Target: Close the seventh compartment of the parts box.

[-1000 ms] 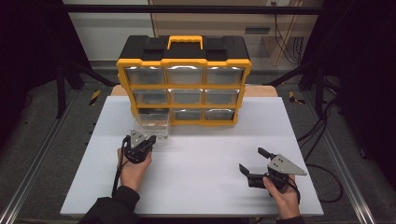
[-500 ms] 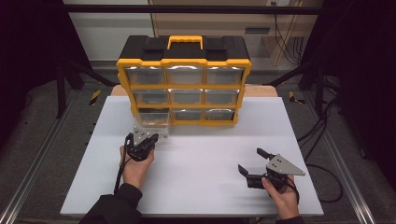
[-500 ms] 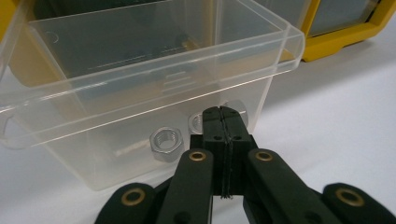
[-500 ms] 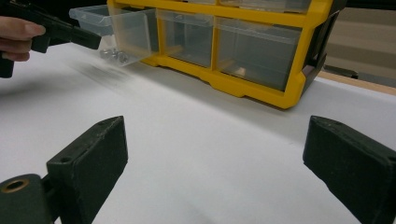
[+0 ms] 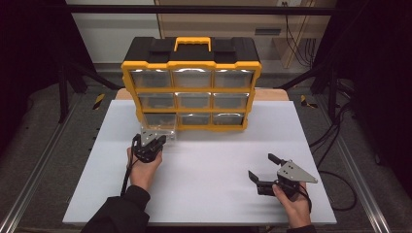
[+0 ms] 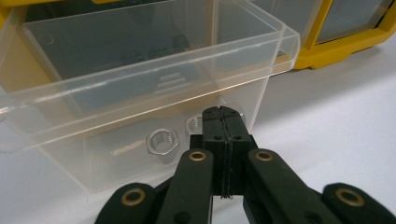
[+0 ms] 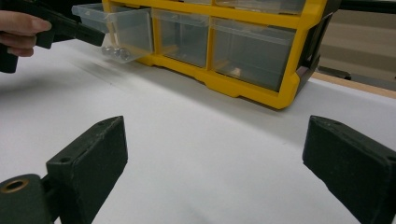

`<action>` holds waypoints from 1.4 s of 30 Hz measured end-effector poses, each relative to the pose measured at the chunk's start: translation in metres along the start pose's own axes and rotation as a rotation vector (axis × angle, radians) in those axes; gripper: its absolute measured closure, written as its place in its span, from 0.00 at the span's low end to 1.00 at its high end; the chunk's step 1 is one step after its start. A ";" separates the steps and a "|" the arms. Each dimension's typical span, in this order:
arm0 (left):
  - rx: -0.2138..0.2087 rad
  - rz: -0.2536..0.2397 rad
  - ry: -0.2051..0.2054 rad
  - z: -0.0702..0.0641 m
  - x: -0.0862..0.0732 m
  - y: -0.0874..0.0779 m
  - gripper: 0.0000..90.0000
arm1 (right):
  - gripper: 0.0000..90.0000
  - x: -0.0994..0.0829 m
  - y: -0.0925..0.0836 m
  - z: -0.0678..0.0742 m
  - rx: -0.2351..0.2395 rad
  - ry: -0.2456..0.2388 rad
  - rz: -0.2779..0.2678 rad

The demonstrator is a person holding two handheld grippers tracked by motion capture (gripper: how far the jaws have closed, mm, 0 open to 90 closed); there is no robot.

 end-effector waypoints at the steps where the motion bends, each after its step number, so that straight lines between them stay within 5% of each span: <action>1: 0.000 -0.003 -0.001 0.000 0.001 0.001 1.00 | 0.08 0.000 0.000 0.000 0.001 0.001 0.000; 20: 0.008 0.010 -0.019 0.007 0.000 0.008 1.00 | 0.09 0.000 -0.001 -0.004 -0.017 0.008 -0.010; 42: 0.014 0.029 0.008 0.011 0.007 0.016 1.00 | 0.07 -0.002 0.000 -0.006 -0.016 0.015 -0.014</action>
Point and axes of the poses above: each handheld gripper's, and its own axes: y roughly forward along the jaws, x roughly out of its top, z roughly to its left, the point moved 9 cm from there along y, roughly forward along the jaws, and after that the axes turned 2 degrees about z, right-handed, at the moved point
